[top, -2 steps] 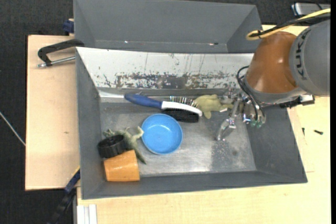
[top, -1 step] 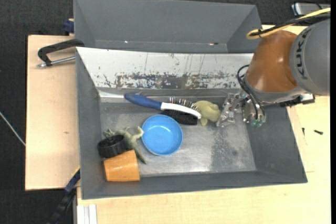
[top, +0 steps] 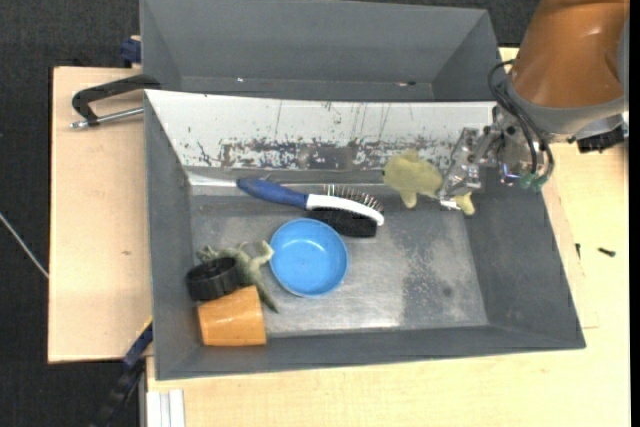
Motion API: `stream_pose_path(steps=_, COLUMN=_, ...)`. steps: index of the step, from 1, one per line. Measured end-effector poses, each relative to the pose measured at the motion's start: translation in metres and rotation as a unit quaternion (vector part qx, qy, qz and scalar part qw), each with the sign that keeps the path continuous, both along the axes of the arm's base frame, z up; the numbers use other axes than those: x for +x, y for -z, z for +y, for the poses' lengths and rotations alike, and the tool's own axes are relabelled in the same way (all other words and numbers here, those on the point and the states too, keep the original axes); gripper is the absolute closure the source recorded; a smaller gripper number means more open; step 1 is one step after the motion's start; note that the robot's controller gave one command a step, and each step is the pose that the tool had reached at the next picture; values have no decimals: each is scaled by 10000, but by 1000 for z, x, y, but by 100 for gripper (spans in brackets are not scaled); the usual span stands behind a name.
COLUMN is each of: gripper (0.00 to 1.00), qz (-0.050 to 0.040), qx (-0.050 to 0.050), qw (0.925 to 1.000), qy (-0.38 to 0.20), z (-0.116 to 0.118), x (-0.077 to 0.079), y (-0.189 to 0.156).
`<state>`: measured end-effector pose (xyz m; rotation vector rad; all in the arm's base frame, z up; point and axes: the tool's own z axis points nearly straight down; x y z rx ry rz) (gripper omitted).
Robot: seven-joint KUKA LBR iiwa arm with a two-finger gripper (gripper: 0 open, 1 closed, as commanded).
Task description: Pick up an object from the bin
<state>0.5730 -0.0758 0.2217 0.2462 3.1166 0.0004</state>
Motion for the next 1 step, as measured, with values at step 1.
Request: stream_pose_path(steps=1, gripper=100, qz=64, qx=2, qw=10000, qy=-48, z=-18, x=-19, y=-3)
